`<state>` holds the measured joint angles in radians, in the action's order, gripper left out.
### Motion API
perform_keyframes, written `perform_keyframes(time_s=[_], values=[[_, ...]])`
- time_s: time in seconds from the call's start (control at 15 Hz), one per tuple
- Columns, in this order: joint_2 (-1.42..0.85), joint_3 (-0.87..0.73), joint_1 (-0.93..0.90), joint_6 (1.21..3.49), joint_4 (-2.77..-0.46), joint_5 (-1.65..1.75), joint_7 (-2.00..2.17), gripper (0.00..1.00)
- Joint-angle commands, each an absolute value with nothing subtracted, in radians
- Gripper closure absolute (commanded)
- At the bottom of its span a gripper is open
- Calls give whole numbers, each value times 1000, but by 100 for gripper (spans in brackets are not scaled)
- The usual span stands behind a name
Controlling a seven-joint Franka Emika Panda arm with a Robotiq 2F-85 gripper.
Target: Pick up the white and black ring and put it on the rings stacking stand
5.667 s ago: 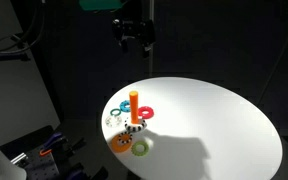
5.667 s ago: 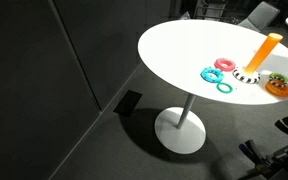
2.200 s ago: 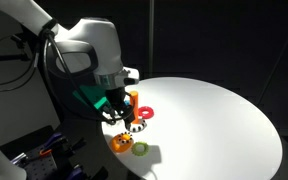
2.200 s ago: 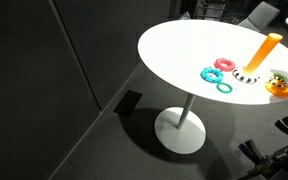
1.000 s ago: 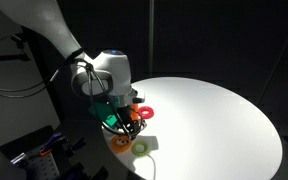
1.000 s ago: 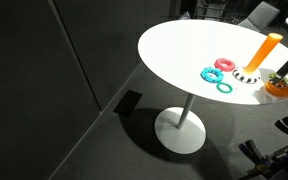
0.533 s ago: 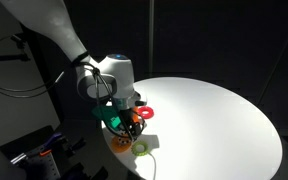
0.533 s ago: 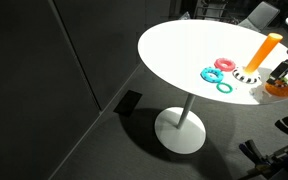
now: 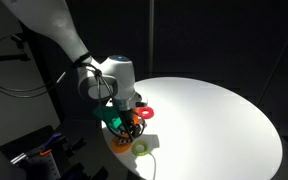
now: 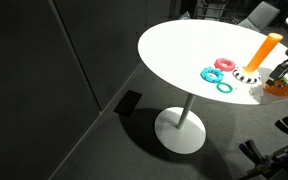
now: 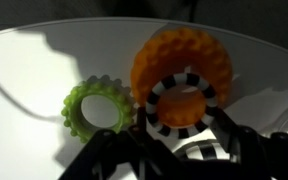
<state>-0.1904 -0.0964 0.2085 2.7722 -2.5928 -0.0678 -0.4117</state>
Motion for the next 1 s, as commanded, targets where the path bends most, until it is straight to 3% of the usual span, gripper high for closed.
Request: perform_keyframes(time_s=[0.0,0.93], values=[[-179,-87,226,2766,-2582,-72,-428,59],[19,-130,199,2574,-2522,-52,-418,59]])
